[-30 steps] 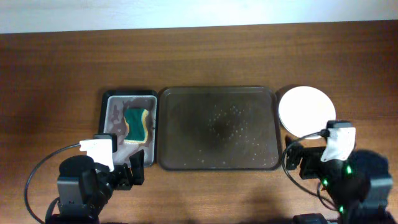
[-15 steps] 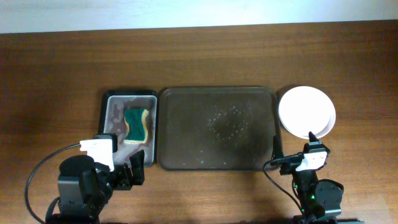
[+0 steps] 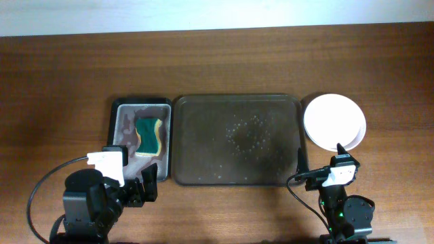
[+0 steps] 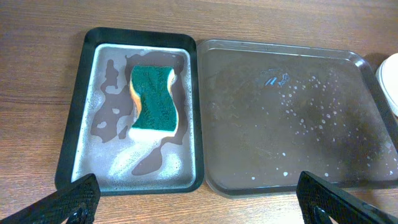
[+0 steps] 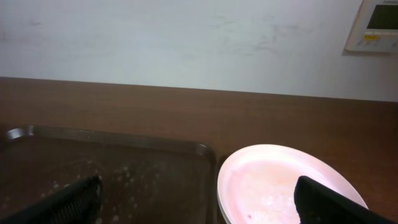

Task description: Clean dirty plates on tray and stack at the side

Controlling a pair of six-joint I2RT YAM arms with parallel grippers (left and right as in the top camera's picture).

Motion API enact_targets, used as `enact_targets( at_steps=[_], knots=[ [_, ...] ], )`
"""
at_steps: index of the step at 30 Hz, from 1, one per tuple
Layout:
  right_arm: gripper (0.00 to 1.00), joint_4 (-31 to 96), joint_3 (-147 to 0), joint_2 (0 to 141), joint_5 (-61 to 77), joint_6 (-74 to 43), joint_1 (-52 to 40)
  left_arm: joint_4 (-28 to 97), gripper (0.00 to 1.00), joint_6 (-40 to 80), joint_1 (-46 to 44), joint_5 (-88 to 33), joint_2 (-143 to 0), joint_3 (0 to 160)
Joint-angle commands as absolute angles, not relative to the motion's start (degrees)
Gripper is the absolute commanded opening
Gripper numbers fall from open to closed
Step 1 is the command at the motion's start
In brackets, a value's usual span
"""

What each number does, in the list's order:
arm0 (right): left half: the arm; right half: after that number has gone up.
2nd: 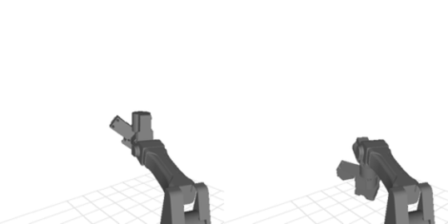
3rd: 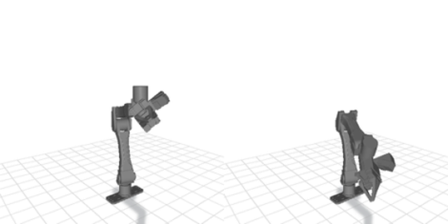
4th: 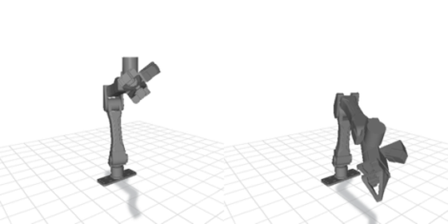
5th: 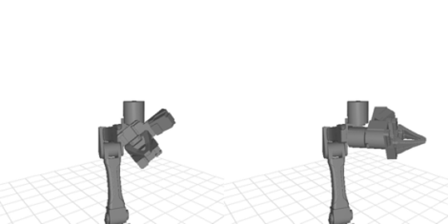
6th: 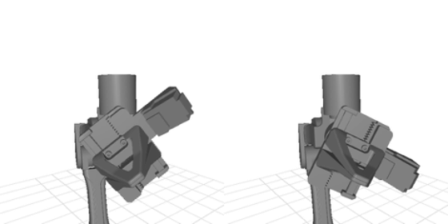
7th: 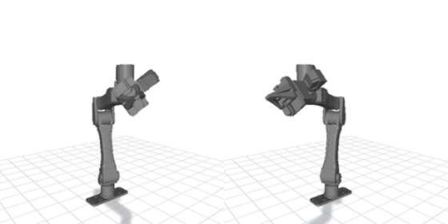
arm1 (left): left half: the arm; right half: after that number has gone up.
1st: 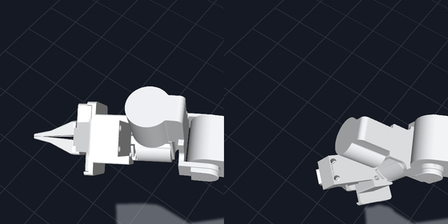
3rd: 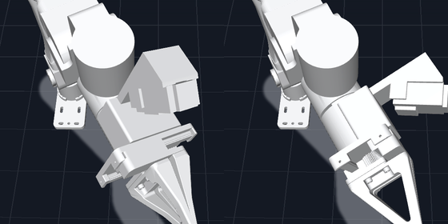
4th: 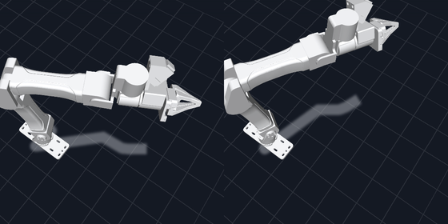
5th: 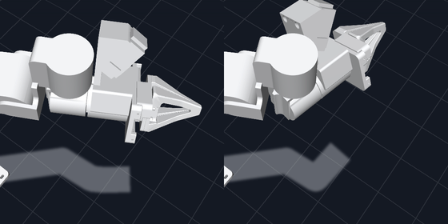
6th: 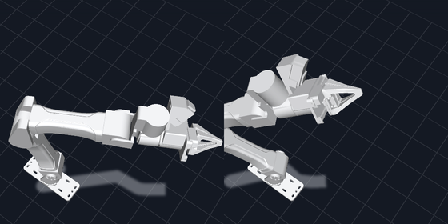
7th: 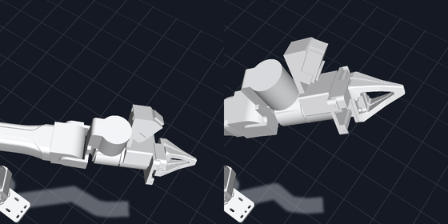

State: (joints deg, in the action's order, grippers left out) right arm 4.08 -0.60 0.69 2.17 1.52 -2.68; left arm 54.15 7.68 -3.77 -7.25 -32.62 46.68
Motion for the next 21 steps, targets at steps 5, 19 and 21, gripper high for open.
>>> enact_targets(
  at_steps=[5, 19, 21],
  knots=[
    [0.99, 4.3, -0.3, 0.2, 1.9, 1.5, -3.0, 39.0, 0.99, 4.0, -2.7, -1.3, -19.4, 32.4],
    [0.99, 4.3, -0.3, 0.2, 1.9, 1.5, -3.0, 4.7, 0.99, -6.6, -1.8, -1.1, -0.4, 0.5],
    [0.99, 4.3, -0.3, 0.2, 1.9, 1.5, -3.0, 4.7, 0.99, -6.6, -1.8, -1.1, -0.4, 0.5]
  ],
)
